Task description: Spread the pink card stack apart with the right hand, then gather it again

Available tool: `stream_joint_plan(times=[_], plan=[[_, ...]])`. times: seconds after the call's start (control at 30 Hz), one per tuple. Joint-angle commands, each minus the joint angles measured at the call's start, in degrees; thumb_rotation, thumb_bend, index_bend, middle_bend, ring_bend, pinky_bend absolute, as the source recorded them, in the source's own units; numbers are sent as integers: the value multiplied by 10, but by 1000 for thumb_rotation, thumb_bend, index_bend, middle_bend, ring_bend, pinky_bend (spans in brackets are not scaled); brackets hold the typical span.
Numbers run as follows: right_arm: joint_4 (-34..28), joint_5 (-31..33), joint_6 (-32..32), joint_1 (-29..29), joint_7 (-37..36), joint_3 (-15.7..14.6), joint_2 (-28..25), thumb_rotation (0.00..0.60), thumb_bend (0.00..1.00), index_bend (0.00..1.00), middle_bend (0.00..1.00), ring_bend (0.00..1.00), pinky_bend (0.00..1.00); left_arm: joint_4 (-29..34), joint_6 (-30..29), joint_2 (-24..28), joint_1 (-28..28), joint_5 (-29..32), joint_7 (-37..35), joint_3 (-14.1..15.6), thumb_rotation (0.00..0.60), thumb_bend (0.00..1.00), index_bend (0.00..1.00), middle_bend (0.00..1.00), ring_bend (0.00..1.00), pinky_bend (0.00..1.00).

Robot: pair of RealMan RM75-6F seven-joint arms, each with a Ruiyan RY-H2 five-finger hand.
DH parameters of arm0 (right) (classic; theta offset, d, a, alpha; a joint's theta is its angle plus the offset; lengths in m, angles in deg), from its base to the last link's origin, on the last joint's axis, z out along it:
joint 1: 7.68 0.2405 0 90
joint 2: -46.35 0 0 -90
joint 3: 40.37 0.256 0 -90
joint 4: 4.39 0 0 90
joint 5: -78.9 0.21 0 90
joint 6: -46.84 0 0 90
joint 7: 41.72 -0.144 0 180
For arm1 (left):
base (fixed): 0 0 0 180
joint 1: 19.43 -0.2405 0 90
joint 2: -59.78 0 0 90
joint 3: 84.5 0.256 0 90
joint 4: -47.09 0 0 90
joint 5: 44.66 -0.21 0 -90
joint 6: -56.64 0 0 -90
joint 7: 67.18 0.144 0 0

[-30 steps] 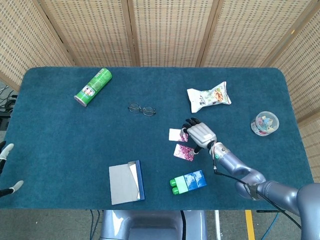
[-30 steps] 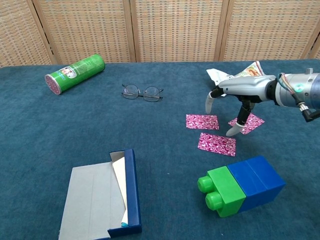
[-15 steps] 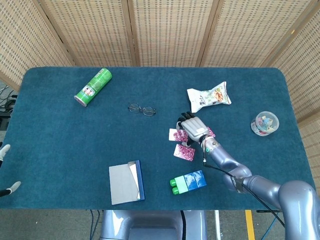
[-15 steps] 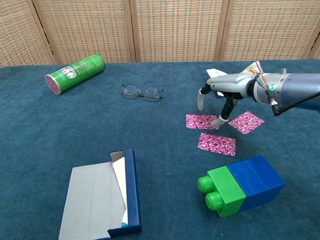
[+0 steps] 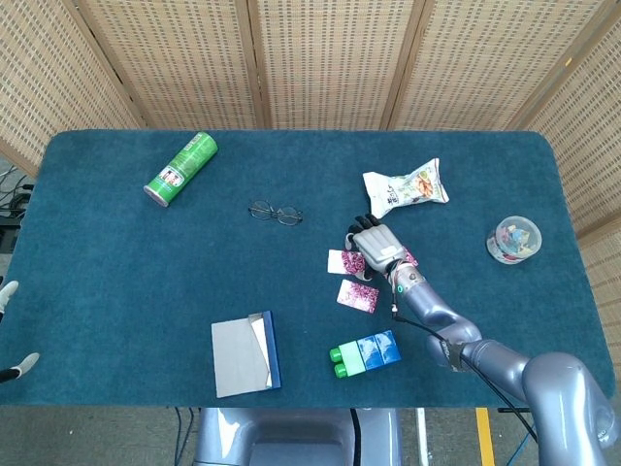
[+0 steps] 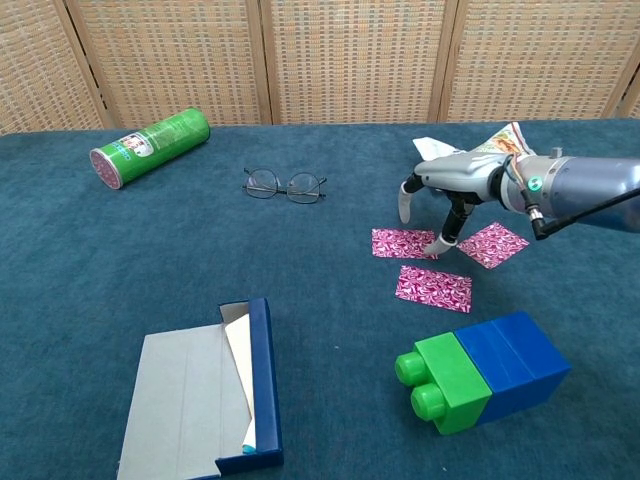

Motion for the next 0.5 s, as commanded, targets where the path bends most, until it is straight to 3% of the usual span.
stream_joint_plan(times=[0.03,0.5], plan=[[4,-2,0,-1,1,-1,3,600,260,353,200,8,6,0,1,0,0,0,1,0,600,123,0,0,0,0],[27,-12,-2,-5,2,-3,20,600,260,352,200,6,5,1,1,0,0,1,0,-2,600,122,0,0,0,0]])
